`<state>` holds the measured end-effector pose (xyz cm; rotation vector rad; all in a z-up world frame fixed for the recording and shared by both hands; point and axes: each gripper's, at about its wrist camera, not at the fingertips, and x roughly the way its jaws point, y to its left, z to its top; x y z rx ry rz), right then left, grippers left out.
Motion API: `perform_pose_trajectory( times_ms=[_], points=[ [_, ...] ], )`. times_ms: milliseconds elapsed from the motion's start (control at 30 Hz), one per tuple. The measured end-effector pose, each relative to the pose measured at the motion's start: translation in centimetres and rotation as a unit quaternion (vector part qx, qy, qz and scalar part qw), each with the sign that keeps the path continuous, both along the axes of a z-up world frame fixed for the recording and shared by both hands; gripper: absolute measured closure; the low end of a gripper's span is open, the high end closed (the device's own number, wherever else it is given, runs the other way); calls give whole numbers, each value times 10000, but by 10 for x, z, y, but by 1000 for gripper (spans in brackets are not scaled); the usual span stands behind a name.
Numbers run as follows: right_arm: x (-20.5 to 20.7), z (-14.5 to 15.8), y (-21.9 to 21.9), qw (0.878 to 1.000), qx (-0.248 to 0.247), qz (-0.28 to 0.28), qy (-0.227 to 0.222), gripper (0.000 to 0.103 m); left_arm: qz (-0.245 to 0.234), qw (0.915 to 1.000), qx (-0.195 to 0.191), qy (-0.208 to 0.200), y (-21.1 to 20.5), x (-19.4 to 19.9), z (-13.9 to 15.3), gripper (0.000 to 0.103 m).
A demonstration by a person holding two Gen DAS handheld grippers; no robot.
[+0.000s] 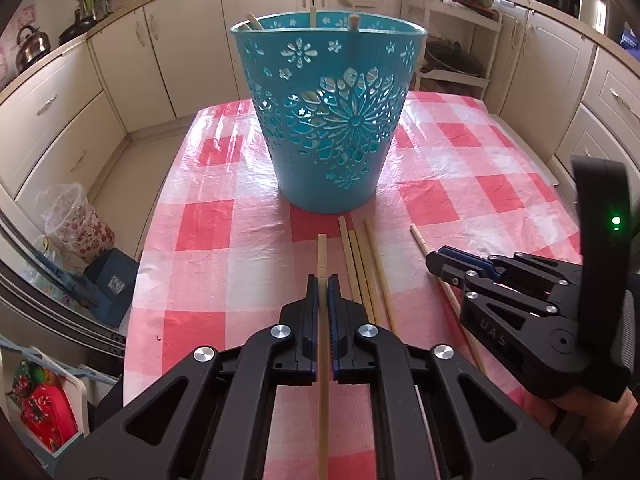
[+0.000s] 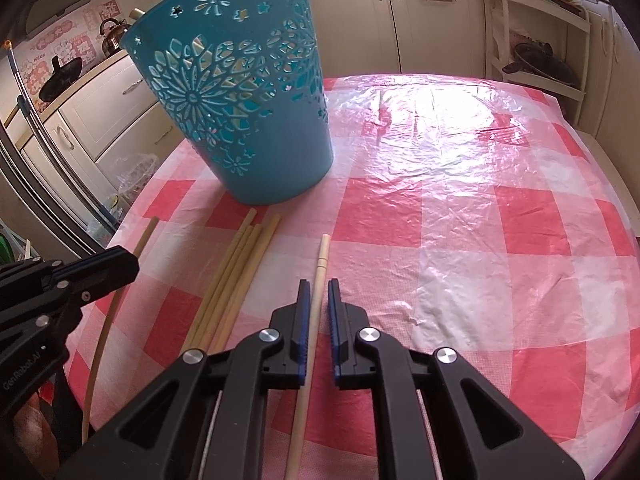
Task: Organize utensils
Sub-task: 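Close the left gripper on a wooden stick beside the bundle, then lift the stick with the left gripper and drop it into the basket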
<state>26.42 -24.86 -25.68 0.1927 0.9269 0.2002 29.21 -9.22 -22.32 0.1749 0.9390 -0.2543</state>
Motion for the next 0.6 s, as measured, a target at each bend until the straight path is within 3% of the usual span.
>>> perform_pose_trajectory(
  times_ms=[333,600],
  points=[
    [0,1,3,9999,23,98,-24,86,-123,9943,-1050,130,25,-10,25,98],
    [0,0,5,9999,32,143,-35,83,-342,9822,-1843,-135,40,-14,75,98]
  ],
)
